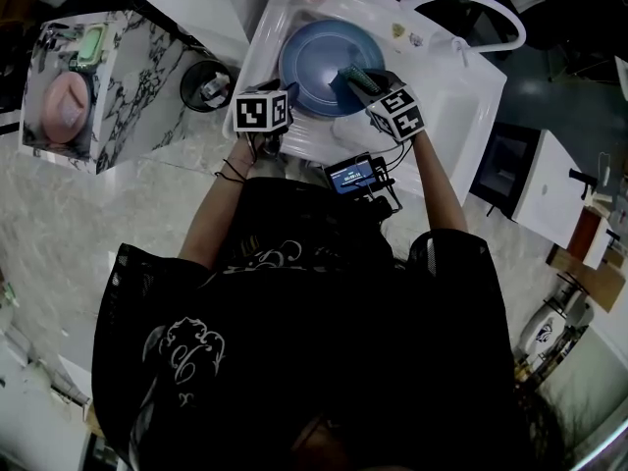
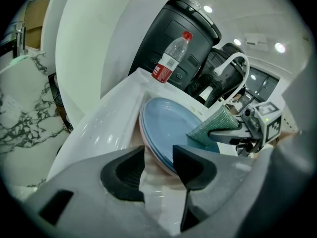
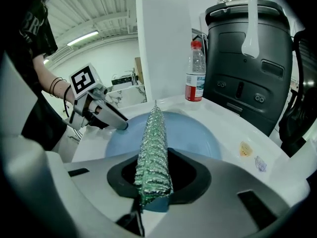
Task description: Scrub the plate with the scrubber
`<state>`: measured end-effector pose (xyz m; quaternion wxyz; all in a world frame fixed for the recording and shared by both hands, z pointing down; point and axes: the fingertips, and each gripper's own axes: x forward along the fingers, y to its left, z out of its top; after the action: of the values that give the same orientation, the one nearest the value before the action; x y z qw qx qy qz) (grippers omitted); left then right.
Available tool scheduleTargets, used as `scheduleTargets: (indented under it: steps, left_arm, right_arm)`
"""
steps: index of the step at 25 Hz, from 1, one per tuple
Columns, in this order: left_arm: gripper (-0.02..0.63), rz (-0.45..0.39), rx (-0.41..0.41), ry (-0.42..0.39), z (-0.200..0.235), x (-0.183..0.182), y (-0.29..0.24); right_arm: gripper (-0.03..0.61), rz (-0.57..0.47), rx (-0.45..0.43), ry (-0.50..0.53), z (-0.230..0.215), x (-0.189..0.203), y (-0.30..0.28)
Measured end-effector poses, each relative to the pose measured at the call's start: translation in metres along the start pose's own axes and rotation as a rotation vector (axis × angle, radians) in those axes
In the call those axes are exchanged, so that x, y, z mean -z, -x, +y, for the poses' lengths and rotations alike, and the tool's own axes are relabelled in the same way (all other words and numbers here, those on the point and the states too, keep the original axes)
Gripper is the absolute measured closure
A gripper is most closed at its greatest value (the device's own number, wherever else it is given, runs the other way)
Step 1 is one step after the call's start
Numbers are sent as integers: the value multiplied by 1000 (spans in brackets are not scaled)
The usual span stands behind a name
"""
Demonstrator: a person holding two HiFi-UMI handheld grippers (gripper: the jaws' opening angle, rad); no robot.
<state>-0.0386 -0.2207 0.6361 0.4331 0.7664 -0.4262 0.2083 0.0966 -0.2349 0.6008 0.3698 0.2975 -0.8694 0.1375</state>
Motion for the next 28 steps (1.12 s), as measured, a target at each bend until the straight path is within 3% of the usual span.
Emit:
scheduleTargets:
  steps: [6, 19, 23, 28]
  left_arm:
    - [425, -13, -11, 16, 4, 0, 0]
    - [426, -45, -55, 111, 15, -6, 1]
    - [426, -67, -72, 107, 17, -9, 1]
    - [426, -110, -61, 52, 4, -12, 15]
  right_arm:
    - [488, -29, -108, -56, 37, -2, 0]
    - [488, -55, -240, -30, 95, -20, -12]
    - [488, -68, -225, -35, 97, -24, -14]
    - [489, -146, -149, -133, 82, -33, -3]
